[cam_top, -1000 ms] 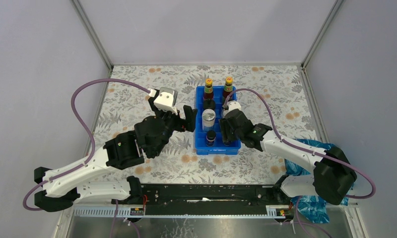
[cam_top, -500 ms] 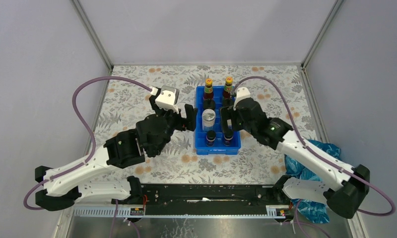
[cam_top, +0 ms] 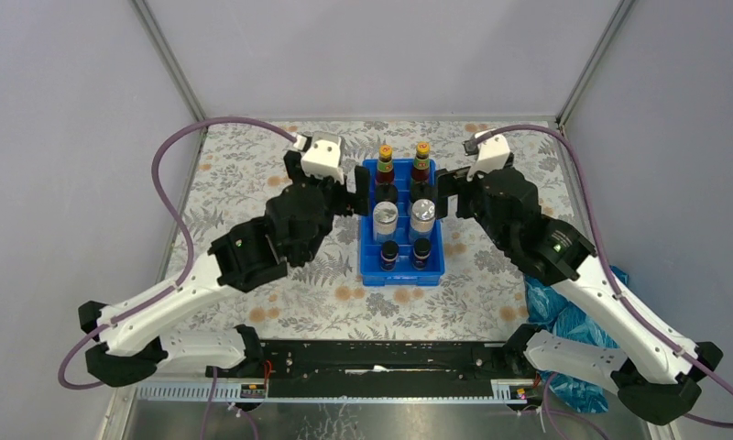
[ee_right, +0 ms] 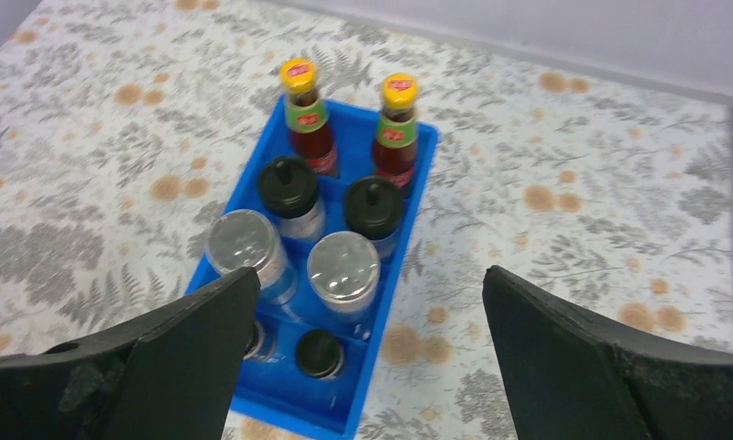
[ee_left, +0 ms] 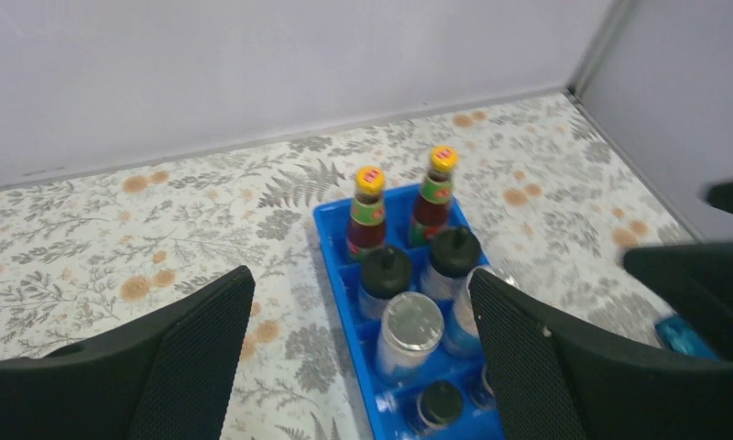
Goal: Organize the condiment bottles
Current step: Reset both arms
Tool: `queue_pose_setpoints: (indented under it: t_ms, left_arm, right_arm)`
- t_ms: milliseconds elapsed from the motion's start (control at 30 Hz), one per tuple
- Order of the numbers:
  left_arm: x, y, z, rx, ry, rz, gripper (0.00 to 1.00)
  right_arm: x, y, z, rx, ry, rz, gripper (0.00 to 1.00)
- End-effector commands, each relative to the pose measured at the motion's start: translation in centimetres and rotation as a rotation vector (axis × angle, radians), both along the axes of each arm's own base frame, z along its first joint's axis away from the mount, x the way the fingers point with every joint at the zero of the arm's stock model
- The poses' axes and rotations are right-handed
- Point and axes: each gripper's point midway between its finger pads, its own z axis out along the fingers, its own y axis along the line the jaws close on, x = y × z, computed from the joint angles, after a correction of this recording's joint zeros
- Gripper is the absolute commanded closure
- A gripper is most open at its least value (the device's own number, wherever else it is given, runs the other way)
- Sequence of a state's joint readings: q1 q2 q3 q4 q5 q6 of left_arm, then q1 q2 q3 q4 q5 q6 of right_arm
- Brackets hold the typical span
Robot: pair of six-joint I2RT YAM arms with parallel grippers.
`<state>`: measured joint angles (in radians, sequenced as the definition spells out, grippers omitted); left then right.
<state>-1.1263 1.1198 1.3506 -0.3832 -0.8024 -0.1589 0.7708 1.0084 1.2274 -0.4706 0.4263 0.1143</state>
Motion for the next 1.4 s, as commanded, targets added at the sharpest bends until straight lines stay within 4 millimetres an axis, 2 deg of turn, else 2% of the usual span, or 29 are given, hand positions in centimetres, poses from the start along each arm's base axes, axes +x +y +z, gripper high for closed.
queue_pose_setpoints:
  t_ms: [0,100,200,300,333,367,433,600,700,800,933,1033,1200,1367]
  left_arm:
    - [3.7,1.3,1.1,-0.084,-0.031,0.031,0.09]
    - [6.8,2.8,0.1,-0.117,-0.015,0.074,0.09]
    - [9.6,4.5,-1.4,-0.108,-0.003,0.137,0.09]
    - [12.1,6.5,-2.7,-0.113,-0.007,0.192,0.09]
    - [13.2,7.7,-3.2,-0.125,-0.003,0.219,0.09]
    - [13.8,8.1,-3.7,-0.138,0.003,0.216,0.09]
    - [15.8,9.8,-5.0,-0.167,0.025,0.226,0.09]
    - [19.7,12.9,-8.3,-0.17,0.052,0.258,0.09]
    - [21.2,14.4,-10.0,-0.134,0.037,0.265,0.09]
    - [22.8,15.8,-11.4,-0.122,0.015,0.275,0.09]
    - [24.9,16.0,-13.6,-0.114,-0.006,0.255,0.09]
    - [26.0,15.8,-14.7,-0.125,-0.023,0.245,0.07]
    - [27.1,15.0,-16.3,-0.11,-0.039,0.196,0.04]
    - [27.8,13.5,-19.0,-0.099,-0.001,0.119,0.02]
  right_arm:
    - [1.2,-3.7,2.0,-0.059,-0.122,-0.167,0.0]
    - [2.3,-4.5,1.8,-0.089,-0.125,-0.222,0.0]
    - [4.2,-5.4,1.0,-0.095,-0.111,-0.276,0.0]
    - [7.0,-6.8,-0.1,-0.052,-0.073,-0.31,0.0]
    - [8.4,-8.0,-0.8,-0.031,-0.054,-0.337,0.0]
    - [9.4,-8.0,-1.3,-0.012,-0.041,-0.332,0.0]
    - [11.8,-9.8,-2.1,0.031,-0.022,-0.372,0.0]
    - [17.1,-10.7,-4.5,0.048,0.049,-0.394,0.0]
    - [19.3,-11.4,-5.4,0.009,0.051,-0.411,0.0]
    - [21.3,-12.8,-6.3,0.054,0.065,-0.412,0.0]
    - [23.2,-14.2,-7.0,0.078,0.055,-0.421,0.0]
    - [24.2,-14.8,-6.3,0.056,-0.024,-0.418,0.0]
    - [24.8,-15.2,-5.9,0.02,-0.176,-0.356,0.0]
    - [24.5,-15.3,-7.8,0.035,-0.205,-0.349,0.0]
